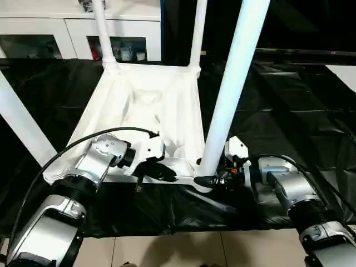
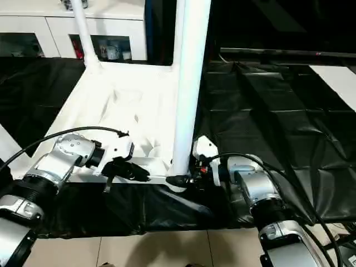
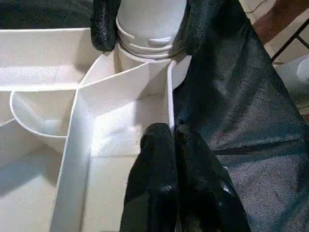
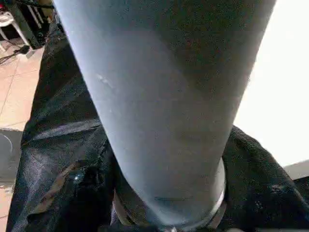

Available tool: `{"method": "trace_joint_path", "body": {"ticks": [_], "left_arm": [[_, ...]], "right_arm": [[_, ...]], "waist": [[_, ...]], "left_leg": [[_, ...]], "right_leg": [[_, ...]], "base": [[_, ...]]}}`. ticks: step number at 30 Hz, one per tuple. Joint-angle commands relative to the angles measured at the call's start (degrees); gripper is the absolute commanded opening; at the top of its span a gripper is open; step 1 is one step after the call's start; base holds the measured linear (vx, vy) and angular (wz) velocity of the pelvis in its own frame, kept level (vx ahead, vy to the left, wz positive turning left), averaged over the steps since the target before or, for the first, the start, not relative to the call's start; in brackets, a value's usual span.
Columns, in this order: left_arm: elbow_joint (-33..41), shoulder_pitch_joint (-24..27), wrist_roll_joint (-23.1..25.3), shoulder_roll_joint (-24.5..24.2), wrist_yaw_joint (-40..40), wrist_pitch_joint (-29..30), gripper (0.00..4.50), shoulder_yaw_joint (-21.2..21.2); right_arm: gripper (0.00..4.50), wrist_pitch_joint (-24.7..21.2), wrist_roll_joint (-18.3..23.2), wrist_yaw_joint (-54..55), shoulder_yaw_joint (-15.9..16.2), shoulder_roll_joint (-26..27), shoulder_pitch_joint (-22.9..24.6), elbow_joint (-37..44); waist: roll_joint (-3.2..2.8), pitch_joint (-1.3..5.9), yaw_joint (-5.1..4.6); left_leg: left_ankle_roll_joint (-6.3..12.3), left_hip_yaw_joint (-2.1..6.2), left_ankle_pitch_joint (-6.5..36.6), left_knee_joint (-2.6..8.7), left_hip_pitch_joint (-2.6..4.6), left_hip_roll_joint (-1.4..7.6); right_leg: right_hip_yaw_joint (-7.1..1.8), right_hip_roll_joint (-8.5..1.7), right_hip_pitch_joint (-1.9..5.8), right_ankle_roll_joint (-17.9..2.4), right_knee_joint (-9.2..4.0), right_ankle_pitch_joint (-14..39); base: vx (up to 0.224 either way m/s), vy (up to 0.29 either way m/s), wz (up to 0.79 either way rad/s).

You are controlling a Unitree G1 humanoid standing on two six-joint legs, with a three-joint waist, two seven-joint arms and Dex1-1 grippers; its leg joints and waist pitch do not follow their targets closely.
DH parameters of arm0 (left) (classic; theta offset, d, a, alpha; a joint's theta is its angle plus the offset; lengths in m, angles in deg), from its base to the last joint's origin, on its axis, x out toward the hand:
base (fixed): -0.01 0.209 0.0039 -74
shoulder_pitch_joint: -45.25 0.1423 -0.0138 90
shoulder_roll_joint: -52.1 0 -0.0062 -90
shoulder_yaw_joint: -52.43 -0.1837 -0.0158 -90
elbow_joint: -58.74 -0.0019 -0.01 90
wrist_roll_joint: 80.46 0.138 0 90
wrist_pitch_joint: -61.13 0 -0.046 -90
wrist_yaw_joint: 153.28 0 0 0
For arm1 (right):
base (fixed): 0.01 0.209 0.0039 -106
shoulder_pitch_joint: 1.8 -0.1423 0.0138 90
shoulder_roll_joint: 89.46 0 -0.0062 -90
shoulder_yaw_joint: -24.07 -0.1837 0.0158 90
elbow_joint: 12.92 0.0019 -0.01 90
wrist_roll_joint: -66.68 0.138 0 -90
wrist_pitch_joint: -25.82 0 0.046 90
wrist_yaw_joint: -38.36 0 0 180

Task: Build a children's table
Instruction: Rotate leg to tighten

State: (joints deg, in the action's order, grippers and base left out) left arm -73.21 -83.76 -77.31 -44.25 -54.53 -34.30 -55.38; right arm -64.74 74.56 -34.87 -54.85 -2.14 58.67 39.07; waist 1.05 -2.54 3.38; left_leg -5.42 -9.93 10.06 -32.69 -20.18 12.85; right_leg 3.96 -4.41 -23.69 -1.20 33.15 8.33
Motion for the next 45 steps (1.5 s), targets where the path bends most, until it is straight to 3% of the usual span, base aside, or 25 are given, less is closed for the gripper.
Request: {"method": "trace_joint_path", "body": {"ticks": [1,8,11,14,15,16,18,19,21,22,23,24,25,26,30,35,36,37,39,40,45], "left_arm": [[-0.4,-1.0,0.6,0.8,-0.7,-0.7,0.0,-1.4],[-0.7,-0.8,0.3,1.0,-0.1,-0.4,0.0,-1.1],[-1.1,-1.1,0.0,2.1,3.0,1.3,0.0,0.1],[-1.4,-1.6,0.2,5.0,8.9,3.9,0.0,1.1],[-1.3,-1.6,0.7,6.2,11.3,4.4,0.0,1.0],[-1.0,-1.5,1.1,7.5,13.4,5.3,0.0,0.9],[-0.1,-1.2,1.2,10.1,16.2,7.3,0.0,0.8],[0.0,-1.2,1.5,11.6,18.4,8.2,0.0,0.7],[0.1,-1.2,1.9,13.1,20.2,8.7,0.0,0.5],[0.1,-1.2,2.3,14.5,21.7,8.9,0.0,0.2],[0.0,-1.3,2.8,15.9,23.0,8.7,0.0,-0.3],[-0.2,-1.5,3.5,16.8,24.0,8.3,0.0,-0.9],[-0.4,-1.6,4.2,17.1,24.6,7.9,0.0,-1.3],[-0.6,-1.7,4.4,16.9,24.7,7.7,0.0,-1.4],[-0.8,-2.0,4.9,15.9,25.0,7.7,0.0,-1.0],[-0.6,-1.5,5.3,13.2,24.0,6.9,0.0,-0.7],[-0.5,-1.4,5.3,13.1,23.9,6.9,0.0,-0.7],[-0.2,-0.9,4.8,11.9,22.4,5.5,0.0,-0.5],[0.2,-0.4,4.2,10.8,20.8,4.2,0.0,-0.2],[0.7,0.3,3.3,9.3,18.2,2.0,0.0,0.1],[1.1,1.0,0.7,5.4,10.7,-1.3,0.0,1.1]], "right_arm": [[2.66,-0.2,-0.5,-1.5,1.9,0.5,0.5,0.4],[2.66,-0.2,-0.6,-0.2,1.6,0.9,1.6,1.1],[2.66,0.1,-0.8,5.0,-0.2,2.1,1.5,0.3],[2.66,0.7,-2.2,16.8,-3.2,4.6,0.4,-3.2],[2.65,1.3,-2.8,21.0,-4.0,5.5,0.1,-4.5],[2.65,1.2,-3.2,25.5,-4.9,6.4,-0.3,-5.8],[2.65,0.5,-3.5,33.9,-6.9,8.4,-1.2,-8.3],[2.65,0.0,-3.3,38.0,-8.0,9.6,-1.7,-9.3],[2.65,-0.3,-3.4,42.4,-8.9,11.0,-2.2,-10.3],[2.65,-0.3,-3.5,45.8,-9.4,12.3,-2.7,-11.2],[2.65,0.0,-3.5,49.1,-9.8,14.3,-3.4,-11.8],[2.65,0.7,-3.5,50.8,-10.0,16.2,-4.1,-12.2],[2.65,1.4,-3.3,51.4,-10.1,17.6,-4.5,-12.1],[3.21,2.1,-3.3,51.5,-10.2,18.0,-4.6,-11.8],[3.52,3.7,-4.1,50.5,-9.5,18.0,-4.6,-11.1],[3.86,4.3,-4.0,46.8,-9.2,14.6,-3.3,-9.4],[3.86,4.3,-4.0,46.6,-9.2,14.4,-3.3,-9.3],[4.15,4.7,-4.3,44.9,-8.7,12.9,-2.5,-7.9],[4.22,4.5,-4.0,42.6,-8.3,11.8,-1.5,-6.3],[4.22,3.6,-3.0,38.0,-7.5,10.5,0.2,-3.3],[4.22,-0.5,1.4,22.3,-4.2,6.0,5.5,7.2]], "waist": [[-0.63,3.58,-0.09],[-0.76,3.62,-0.04],[-0.8,3.58,-0.06],[-0.72,3.25,-0.49],[-0.37,3.2,-0.72],[-0.54,3.09,-0.9],[-0.54,2.97,-1.56],[-0.49,2.95,-2.18],[-0.5,2.99,-2.73],[-0.44,3.12,-3.1],[-0.99,3.16,-3.18],[-0.67,3.25,-3.51],[-0.97,3.25,-3.61],[-0.93,3.2,-3.69],[-0.8,3.39,-3.4],[-0.92,3.54,-2.83],[-0.95,3.53,-2.8],[-0.64,3.59,-2.87],[-0.73,3.56,-2.65],[-0.54,3.63,-2.49],[-0.69,3.68,-1.53]], "left_leg": [[2.0,-0.66,15.4,3.58,0.24,0.37],[2.01,-0.67,15.4,3.55,0.25,0.32],[1.82,-0.66,15.9,3.58,0.25,0.29],[0.64,-0.52,18.6,3.68,0.58,0.06],[0.28,-0.33,19.3,3.7,0.67,-0.04],[0.02,-0.23,19.9,3.69,0.86,-0.13],[-0.59,0.02,20.7,3.74,0.81,-0.23],[-0.35,0.26,21.2,3.79,0.37,-0.38],[-0.22,0.44,21.8,3.81,0.13,-0.48],[0.17,0.39,22.3,3.58,0.35,-0.57],[0.34,0.4,22.3,3.57,0.45,-0.59],[0.73,0.31,22.1,3.58,0.27,-0.57],[0.95,0.26,22.4,3.62,0.28,-0.59],[1.07,0.19,22.7,3.61,0.37,-0.56],[1.91,-0.03,21.4,3.54,0.26,-0.52],[2.3,-0.14,18.9,3.69,-0.11,-0.19],[2.5,-0.19,18.5,3.68,-0.1,-0.18],[2.71,-0.28,18.1,3.58,-0.18,-0.23],[3.3,-0.32,17.1,3.52,-0.28,-0.34],[3.48,-0.34,16.3,3.49,-0.29,-0.22],[5.37,-0.59,13.8,3.49,-0.11,0.16]], "right_leg": [[-1.86,-2.5,3.27,-12.7,-3.3,15.1],[-1.86,-2.48,3.35,-12.9,-3.27,14.4],[-1.81,-2.47,3.33,-12.7,-3.35,15.3],[-1.73,-2.65,2.91,-10.9,-4.05,21.8],[-1.67,-2.76,2.78,-9.8,-4.41,24.9],[-1.61,-2.8,2.53,-8.7,-4.79,27.7],[-1.38,-2.8,2.42,-7.4,-5.13,30.5],[-1.14,-2.76,2.68,-6.4,-5.31,32.0],[-0.88,-2.68,2.63,-5.3,-5.6,33.2],[-1.01,-2.74,2.31,-5.5,-5.77,33.0],[-1.15,-2.79,2.2,-5.9,-5.75,32.1],[-1.23,-2.58,2.2,-6.7,-5.6,29.9],[-1.19,-2.49,2.18,-7.2,-5.48,28.9],[-1.19,-2.45,2.06,-7.3,-5.58,28.7],[-1.43,-2.47,2.27,-8.4,-5.28,26.0],[-1.73,-2.43,2.91,-11.1,-4.14,18.3],[-1.73,-2.49,2.95,-11.4,-4.15,17.7],[-1.78,-2.55,3.0,-11.5,-4.13,17.5],[-1.81,-2.54,3.13,-11.5,-4.12,17.2],[-1.88,-2.59,3.24,-11.4,-3.98,16.5],[-2.03,-2.37,3.35,-12.6,-3.43,11.3]], "base": [[0.0,0.0,0.0],[0.0,0.0,0.0],[0.0,0.0,0.0],[0.0,0.0,0.0],[0.0,0.0,0.0],[0.0,0.0,0.0],[0.0,0.0,0.0],[0.0,0.0,0.0],[0.0,0.0,0.0],[0.0,0.0,0.0],[0.0,0.0,0.0],[0.0,0.0,0.0],[0.0,0.0,0.0],[0.0,0.0,0.0],[0.0,0.0,0.0],[0.0,0.0,0.0],[0.0,0.0,0.0],[0.0,0.0,0.0],[0.0,0.0,0.0],[0.0,0.0,0.0],[0.0,0.0,0.0]]}}
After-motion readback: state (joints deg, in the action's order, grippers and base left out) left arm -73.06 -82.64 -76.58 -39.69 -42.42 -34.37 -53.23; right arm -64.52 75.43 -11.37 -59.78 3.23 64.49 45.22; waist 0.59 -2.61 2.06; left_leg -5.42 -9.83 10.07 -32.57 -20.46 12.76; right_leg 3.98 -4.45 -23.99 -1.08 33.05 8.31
